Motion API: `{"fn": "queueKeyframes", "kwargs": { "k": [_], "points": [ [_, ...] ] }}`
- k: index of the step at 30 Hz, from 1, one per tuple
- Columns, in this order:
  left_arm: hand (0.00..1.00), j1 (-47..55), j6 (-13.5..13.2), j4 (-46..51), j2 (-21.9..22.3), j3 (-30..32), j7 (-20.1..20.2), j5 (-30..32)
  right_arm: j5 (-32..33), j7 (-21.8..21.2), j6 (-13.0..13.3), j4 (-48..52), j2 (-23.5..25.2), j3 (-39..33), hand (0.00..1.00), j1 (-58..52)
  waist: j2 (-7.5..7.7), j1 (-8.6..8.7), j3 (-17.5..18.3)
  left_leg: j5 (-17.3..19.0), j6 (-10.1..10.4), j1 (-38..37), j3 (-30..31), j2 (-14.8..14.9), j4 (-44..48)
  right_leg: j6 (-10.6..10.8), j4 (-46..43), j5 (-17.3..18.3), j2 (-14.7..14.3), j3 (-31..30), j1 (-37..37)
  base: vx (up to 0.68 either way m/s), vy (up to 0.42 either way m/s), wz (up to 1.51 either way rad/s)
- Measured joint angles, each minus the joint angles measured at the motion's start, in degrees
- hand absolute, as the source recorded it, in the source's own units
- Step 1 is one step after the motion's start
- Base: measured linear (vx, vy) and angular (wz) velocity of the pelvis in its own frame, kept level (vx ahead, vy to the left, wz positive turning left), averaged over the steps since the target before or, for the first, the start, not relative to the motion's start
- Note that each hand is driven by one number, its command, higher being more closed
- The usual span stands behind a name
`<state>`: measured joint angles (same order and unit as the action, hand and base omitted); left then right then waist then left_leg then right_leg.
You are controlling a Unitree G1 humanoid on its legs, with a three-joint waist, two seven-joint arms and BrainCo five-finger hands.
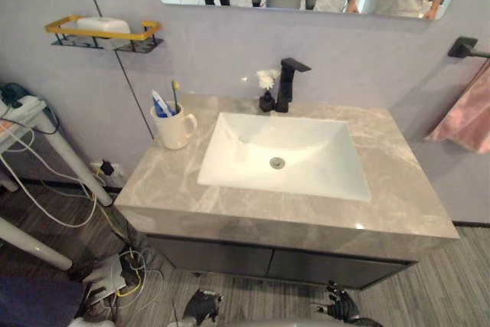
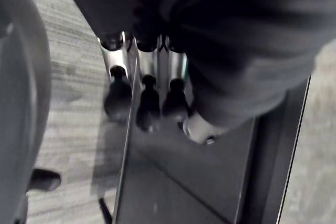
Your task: Organize washtable
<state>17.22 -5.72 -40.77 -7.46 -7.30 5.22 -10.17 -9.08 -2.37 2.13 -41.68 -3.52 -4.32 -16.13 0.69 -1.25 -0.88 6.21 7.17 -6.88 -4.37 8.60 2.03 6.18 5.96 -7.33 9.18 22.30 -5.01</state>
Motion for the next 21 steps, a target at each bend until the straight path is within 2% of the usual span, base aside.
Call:
{"fn": "queueKeyframes", "kwargs": {
  "k": [4,12,21],
  "points": [
    [0.00,-3.51,0.35,-6.22,0.46,3.43,-3.02,3.73,0.05,1.01,0.03,-1.92,-0.35,-0.36,0.00,1.09,0.05,0.44,-0.36,0.00,0.00,-0.30,0.83,-0.06,0.13,0.03,0.01,0.03,0.04,0.44,-0.69,-0.01,0.010,0.06],
    [0.00,-5.11,0.54,-9.81,2.84,8.30,-5.71,6.45,0.27,1.62,-0.14,-4.79,-1.32,-2.01,0.00,1.58,-0.40,0.44,-0.77,0.02,0.00,-0.65,1.15,-0.08,0.07,0.19,0.00,0.16,0.03,0.52,-1.16,0.00,0.001,0.00],
    [0.00,-6.10,0.87,-11.11,5.07,12.65,-7.86,8.63,4.59,3.48,-0.25,-6.53,-1.27,-4.40,0.00,1.74,-1.26,0.38,-1.70,0.04,0.01,-1.09,1.48,-0.12,-0.14,0.68,0.00,0.58,0.07,0.75,-1.73,-0.01,0.005,0.01]
  ]
}}
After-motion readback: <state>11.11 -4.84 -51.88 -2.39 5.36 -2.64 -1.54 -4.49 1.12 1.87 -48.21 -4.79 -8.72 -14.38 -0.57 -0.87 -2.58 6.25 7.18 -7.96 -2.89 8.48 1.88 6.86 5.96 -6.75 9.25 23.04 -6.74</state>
